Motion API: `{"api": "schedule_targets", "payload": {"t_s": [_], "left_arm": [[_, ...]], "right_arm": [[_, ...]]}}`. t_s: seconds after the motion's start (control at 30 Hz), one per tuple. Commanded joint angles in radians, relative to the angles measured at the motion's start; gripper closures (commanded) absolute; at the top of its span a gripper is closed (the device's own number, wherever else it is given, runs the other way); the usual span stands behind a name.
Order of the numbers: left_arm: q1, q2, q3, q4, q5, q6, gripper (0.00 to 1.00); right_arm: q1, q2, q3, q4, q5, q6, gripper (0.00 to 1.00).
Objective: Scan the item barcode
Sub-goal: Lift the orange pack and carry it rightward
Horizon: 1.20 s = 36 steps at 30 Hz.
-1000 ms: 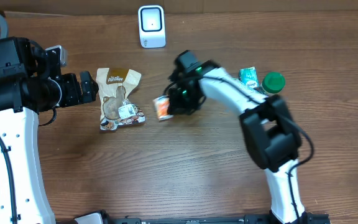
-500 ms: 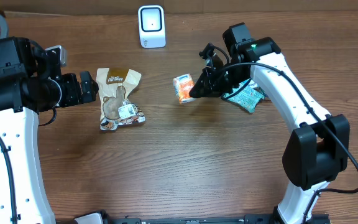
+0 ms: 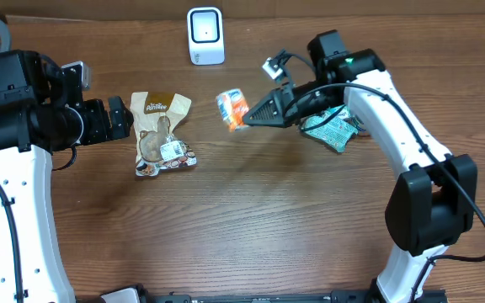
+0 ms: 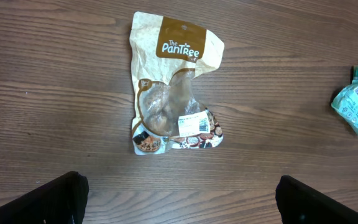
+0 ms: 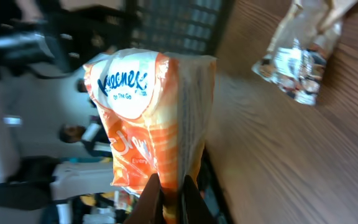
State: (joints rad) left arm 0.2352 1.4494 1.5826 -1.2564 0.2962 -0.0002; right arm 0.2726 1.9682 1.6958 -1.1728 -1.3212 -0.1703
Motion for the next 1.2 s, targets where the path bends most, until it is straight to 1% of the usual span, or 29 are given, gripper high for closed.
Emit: {"api": "schedule_targets", "payload": {"t_s": [0.0, 0.23, 0.57, 0.8, 1.0, 1.07, 1.17], "left_arm": [[-0.006, -0.002, 0.004, 0.001, 0.008, -0.007, 0.00], [-0.006, -0.002, 0.004, 0.001, 0.008, -0.007, 0.01], [-0.006, -0.002, 0.004, 0.001, 0.008, -0.007, 0.00], [-0.006, -0.002, 0.004, 0.001, 0.008, -0.007, 0.00], [-0.006, -0.002, 0.004, 0.001, 0.008, -0.007, 0.01], [-0.006, -0.002, 0.004, 0.001, 0.008, -0.007, 0.00], [-0.006, -0.002, 0.004, 0.001, 0.008, -0.007, 0.00]], "right_arm": [[-0.041, -0.014, 0.001, -0.013, -0.131, -0.021, 0.96], [-0.077, -0.014, 0.001, -0.094, -0.132, -0.022, 0.96], [-0.077, -0.014, 0.001, -0.120, -0.128, -0.022, 0.96], [-0.076, -0.014, 0.001, -0.121, -0.023, -0.022, 0.96], [-0.076, -0.014, 0.001, -0.119, 0.020, -0.020, 0.96], [-0.076, -0.014, 0.002, -0.117, 0.032, -0.007, 0.96], [-0.076, -0.014, 0.026, -0.114, 0.142, 0.092, 0.96]]}}
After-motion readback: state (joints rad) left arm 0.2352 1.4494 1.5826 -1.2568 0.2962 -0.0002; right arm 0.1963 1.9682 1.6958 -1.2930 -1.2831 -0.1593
